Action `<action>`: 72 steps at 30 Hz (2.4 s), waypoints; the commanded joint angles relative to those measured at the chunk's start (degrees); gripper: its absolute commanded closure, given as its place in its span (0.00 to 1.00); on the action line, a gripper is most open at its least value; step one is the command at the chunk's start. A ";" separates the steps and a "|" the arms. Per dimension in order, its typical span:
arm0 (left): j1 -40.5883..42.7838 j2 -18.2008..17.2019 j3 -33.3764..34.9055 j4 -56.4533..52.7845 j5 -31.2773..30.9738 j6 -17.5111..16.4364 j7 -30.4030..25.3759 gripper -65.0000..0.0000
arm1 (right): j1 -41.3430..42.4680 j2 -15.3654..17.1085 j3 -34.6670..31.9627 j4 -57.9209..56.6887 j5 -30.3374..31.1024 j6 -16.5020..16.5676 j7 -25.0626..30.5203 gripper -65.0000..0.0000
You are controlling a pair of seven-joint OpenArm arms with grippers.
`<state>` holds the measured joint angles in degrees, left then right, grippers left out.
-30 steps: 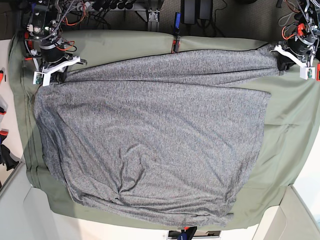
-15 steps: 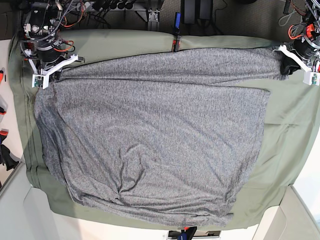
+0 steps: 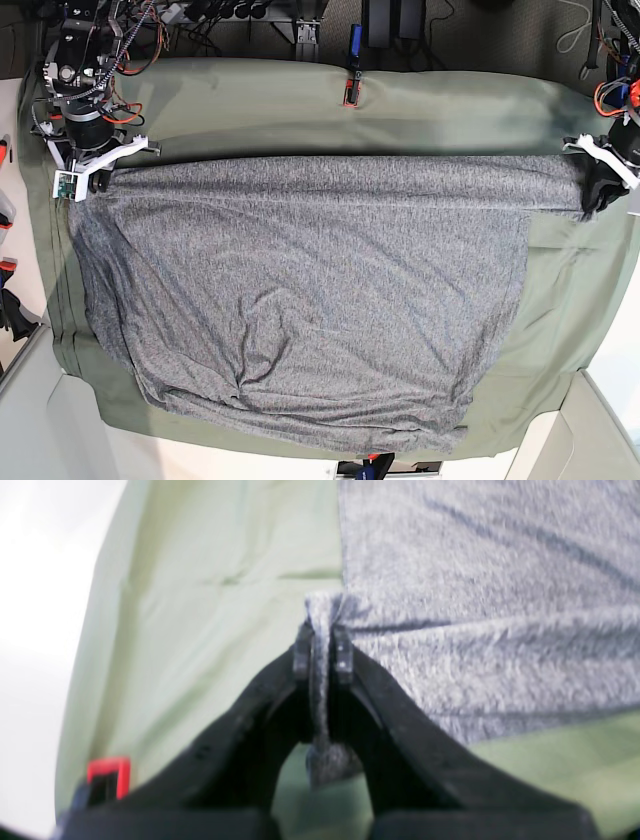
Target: Fold the T-shirt properly
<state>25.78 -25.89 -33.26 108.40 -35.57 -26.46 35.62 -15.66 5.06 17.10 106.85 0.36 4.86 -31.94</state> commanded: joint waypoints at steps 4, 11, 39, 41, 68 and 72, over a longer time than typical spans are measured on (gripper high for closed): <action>-6.95 -0.96 8.26 -5.20 5.07 0.07 -3.37 0.93 | 3.87 0.48 0.44 -1.99 -0.59 -0.61 1.60 1.00; -18.10 -0.98 17.86 -15.37 8.92 0.26 -4.39 0.91 | 7.58 0.48 2.54 -6.60 -0.57 -0.57 1.73 1.00; -12.37 -9.18 11.76 -13.53 -16.50 -13.54 11.96 0.47 | 7.56 0.48 2.91 -6.69 2.69 -0.39 1.51 0.80; -9.07 -9.01 11.76 -11.28 -16.24 -13.54 9.70 0.47 | 7.54 0.46 2.91 -6.69 4.28 -0.39 1.49 0.80; -8.52 0.44 13.40 -19.89 -6.10 -2.47 1.70 0.47 | 7.54 0.46 2.93 -6.69 5.64 -1.20 0.83 0.55; -8.63 2.23 13.40 -19.89 -5.51 -2.47 1.68 0.47 | 7.52 0.46 2.93 -6.69 5.57 -1.77 0.02 0.55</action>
<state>17.28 -23.00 -19.59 87.90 -41.12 -28.58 36.75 -8.71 5.06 19.86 99.24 5.78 3.31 -33.06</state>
